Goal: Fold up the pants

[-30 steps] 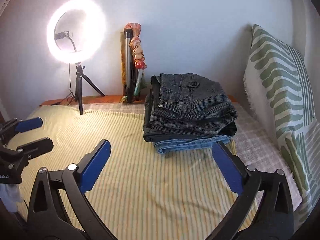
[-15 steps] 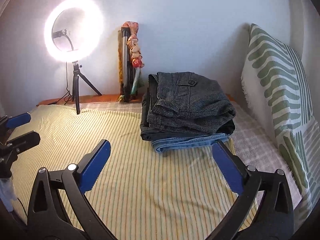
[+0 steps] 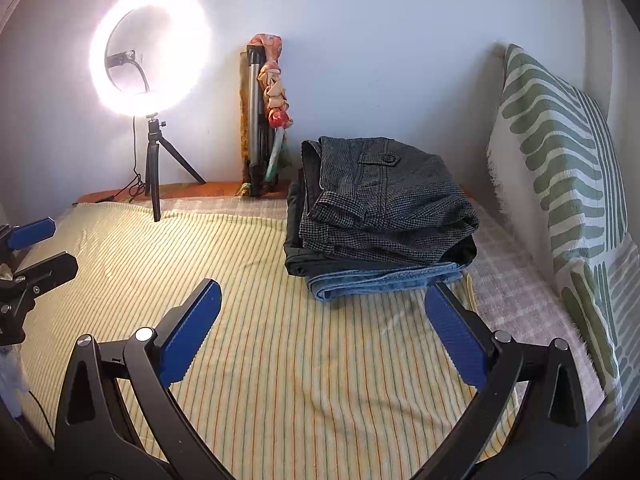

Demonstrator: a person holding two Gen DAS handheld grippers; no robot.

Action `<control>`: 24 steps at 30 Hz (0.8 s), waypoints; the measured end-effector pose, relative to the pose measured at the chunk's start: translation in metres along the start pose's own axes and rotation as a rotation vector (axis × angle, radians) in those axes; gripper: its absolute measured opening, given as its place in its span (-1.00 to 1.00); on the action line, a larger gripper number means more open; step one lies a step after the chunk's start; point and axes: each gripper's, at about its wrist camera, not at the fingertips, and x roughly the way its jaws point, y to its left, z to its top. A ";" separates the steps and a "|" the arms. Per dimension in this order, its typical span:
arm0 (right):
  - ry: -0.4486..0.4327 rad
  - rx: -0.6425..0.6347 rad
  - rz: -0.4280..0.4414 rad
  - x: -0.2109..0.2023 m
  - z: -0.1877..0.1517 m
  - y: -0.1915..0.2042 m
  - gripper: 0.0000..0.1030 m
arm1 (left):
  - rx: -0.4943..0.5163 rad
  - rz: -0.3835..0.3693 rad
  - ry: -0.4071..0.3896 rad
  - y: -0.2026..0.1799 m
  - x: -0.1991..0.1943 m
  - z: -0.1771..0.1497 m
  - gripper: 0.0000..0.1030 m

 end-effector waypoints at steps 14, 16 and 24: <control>0.003 0.015 0.005 0.000 -0.001 -0.001 1.00 | 0.024 0.019 -0.013 -0.005 -0.004 0.001 0.72; 0.006 0.017 0.007 0.000 -0.002 -0.001 1.00 | 0.020 0.023 -0.017 -0.004 -0.005 0.001 0.72; 0.012 0.021 0.014 0.002 -0.001 0.000 1.00 | 0.016 0.018 -0.017 -0.003 -0.006 0.001 0.72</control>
